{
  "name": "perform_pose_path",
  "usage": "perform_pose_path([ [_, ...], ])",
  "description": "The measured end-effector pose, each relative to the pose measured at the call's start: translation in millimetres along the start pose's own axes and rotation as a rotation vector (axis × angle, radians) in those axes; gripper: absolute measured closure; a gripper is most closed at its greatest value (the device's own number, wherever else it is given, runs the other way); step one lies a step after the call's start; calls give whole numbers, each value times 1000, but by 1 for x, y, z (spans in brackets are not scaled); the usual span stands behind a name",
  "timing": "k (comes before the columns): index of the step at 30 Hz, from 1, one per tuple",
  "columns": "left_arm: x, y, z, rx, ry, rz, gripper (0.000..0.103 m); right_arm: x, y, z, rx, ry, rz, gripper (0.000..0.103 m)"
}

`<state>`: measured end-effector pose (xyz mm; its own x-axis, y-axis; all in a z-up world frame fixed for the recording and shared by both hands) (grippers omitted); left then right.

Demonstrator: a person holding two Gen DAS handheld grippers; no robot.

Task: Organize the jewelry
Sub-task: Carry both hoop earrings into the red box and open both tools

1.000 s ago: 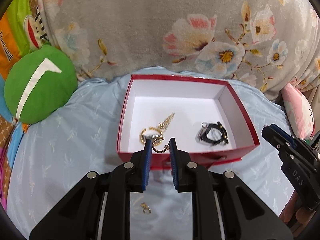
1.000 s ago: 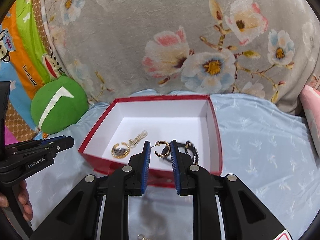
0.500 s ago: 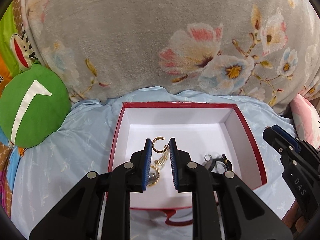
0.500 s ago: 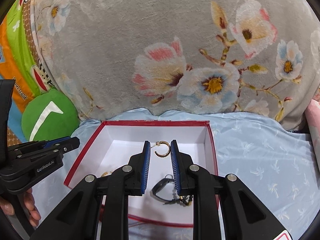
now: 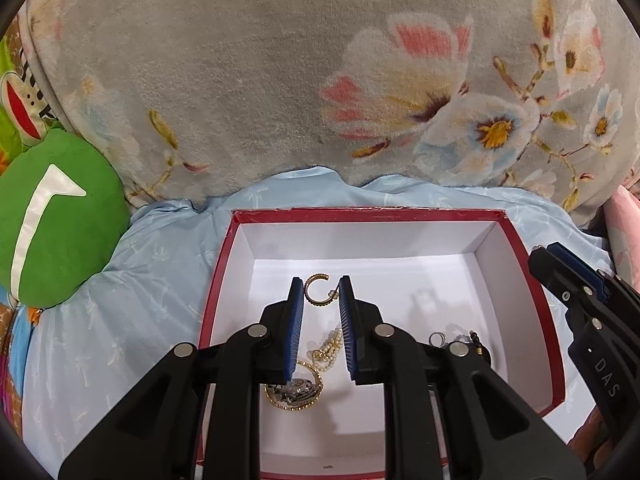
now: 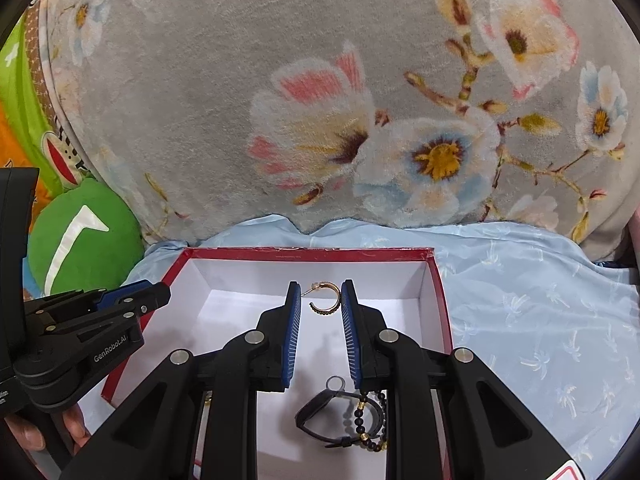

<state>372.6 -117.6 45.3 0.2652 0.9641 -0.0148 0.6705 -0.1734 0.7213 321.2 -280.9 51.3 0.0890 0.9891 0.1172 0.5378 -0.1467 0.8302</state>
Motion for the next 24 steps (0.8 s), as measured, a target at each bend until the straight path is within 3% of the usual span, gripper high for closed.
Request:
perform_pose_path([
  [13, 2, 10, 28, 20, 9, -4, 85, -6, 5, 31, 30, 5, 12, 83],
  [14, 2, 11, 31, 28, 1, -5, 83, -6, 6, 34, 33, 8, 15, 82],
  [15, 2, 12, 34, 36, -5, -5, 74, -7, 6, 35, 29, 8, 18, 80],
  [17, 3, 12, 40, 45, -7, -15, 57, -11, 6, 39, 24, -3, 33, 58],
  [18, 5, 12, 41, 37, 1, -26, 48, -12, 6, 38, 14, -11, 45, 54],
  [20, 7, 11, 39, 24, 12, -31, 39, -14, 6, 34, 2, -12, 54, 50],
  [24, 18, 7, 31, 15, 12, -70, 38, -19, 3, 24, -3, -10, 64, 49],
])
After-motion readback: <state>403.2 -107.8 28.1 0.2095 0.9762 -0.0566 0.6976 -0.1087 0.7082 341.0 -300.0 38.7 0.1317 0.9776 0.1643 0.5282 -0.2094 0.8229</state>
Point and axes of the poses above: each gripper's, at about its wrist camera, not at the fingertips, and z roughly the way its jaws point, x to its left, y to its top, the point moved 3 cm from there along z, roughly the way its jaws point, and after that the axes turned 2 degrees about x, right-handed, at the moved point
